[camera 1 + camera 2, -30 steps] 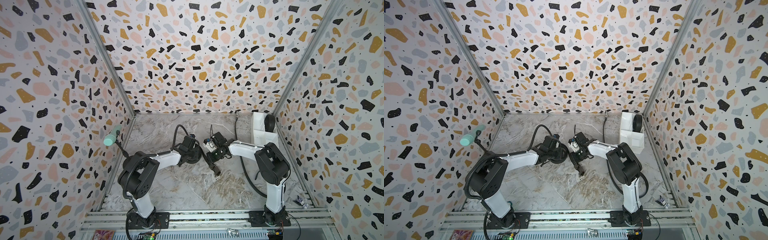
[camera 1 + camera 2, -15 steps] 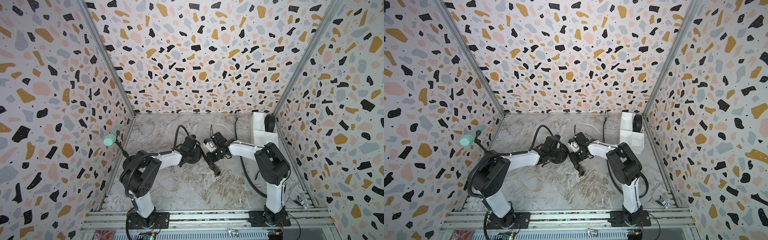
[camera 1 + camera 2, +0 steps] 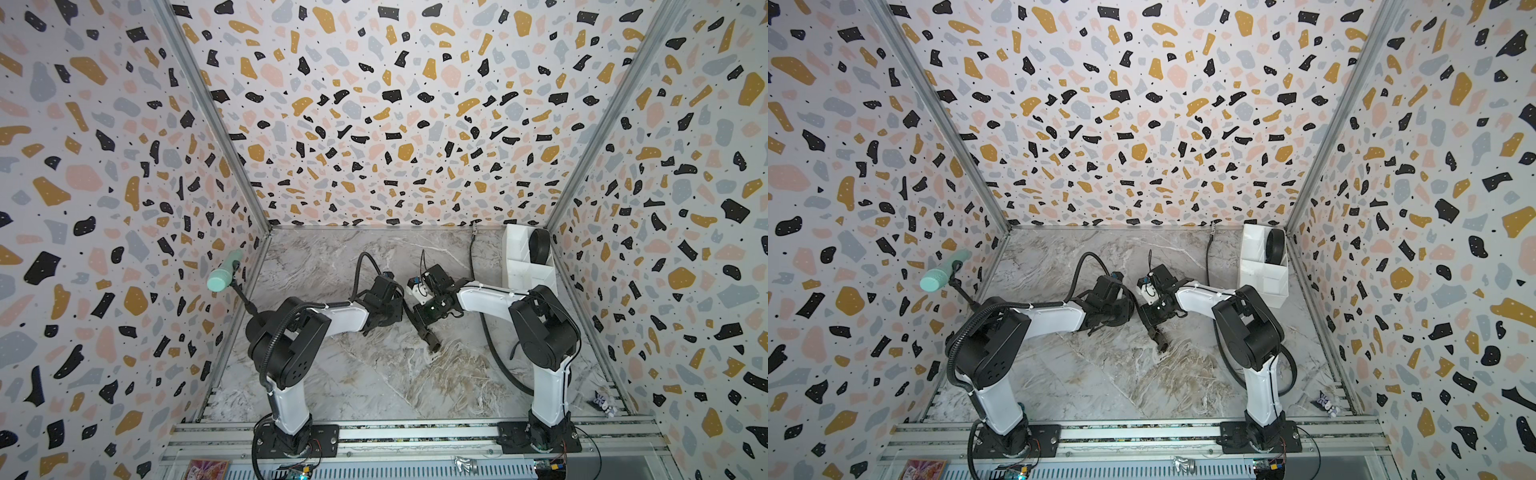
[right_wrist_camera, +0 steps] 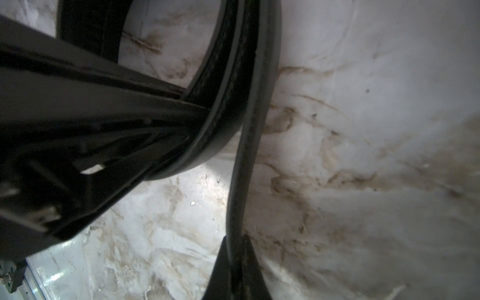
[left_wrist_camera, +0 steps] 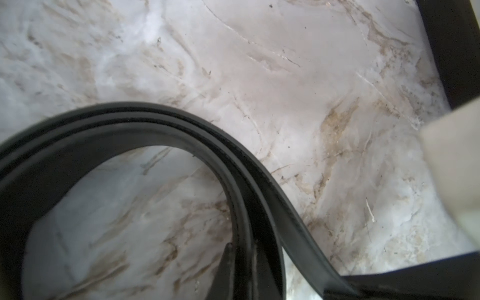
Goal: Place the belts into the storage roll
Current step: Roll the belt at the center of the board.
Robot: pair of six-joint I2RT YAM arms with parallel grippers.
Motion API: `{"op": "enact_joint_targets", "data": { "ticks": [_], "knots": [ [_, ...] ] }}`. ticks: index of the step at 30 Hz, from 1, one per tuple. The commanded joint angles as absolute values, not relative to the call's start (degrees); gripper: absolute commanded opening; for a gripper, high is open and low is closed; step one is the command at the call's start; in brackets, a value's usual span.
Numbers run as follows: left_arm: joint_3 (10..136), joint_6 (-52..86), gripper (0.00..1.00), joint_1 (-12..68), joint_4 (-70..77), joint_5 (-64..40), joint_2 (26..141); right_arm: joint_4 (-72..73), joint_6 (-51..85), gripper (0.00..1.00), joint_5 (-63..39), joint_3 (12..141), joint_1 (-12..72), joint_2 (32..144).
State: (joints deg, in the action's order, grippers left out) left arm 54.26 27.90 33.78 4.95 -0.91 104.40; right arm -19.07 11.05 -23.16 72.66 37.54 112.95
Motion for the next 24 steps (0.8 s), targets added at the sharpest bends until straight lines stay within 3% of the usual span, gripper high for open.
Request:
{"op": "enact_joint_targets", "data": {
  "ticks": [1, 4, 12, 24],
  "knots": [
    [55.0, 31.6, 0.05, 33.4, 4.8, 0.0, 106.3, -21.0, 11.6, 0.0, -24.2, 70.9, 38.2, 110.7],
    [54.7, 35.2, 0.0, 33.4, 8.6, -0.7, 106.4, -20.6, 12.0, 0.0, -24.2, 69.9, 38.6, 110.0],
    [56.9, 45.3, 0.0, 33.1, 21.3, -2.0, 110.5, -18.2, 14.2, 0.0, -24.9, 64.7, 40.1, 107.6],
    [62.7, 52.9, 0.0, 31.6, 26.5, -1.7, 119.0, -9.4, 20.9, 0.0, -29.9, 55.9, 45.7, 104.5]
  ]
}}
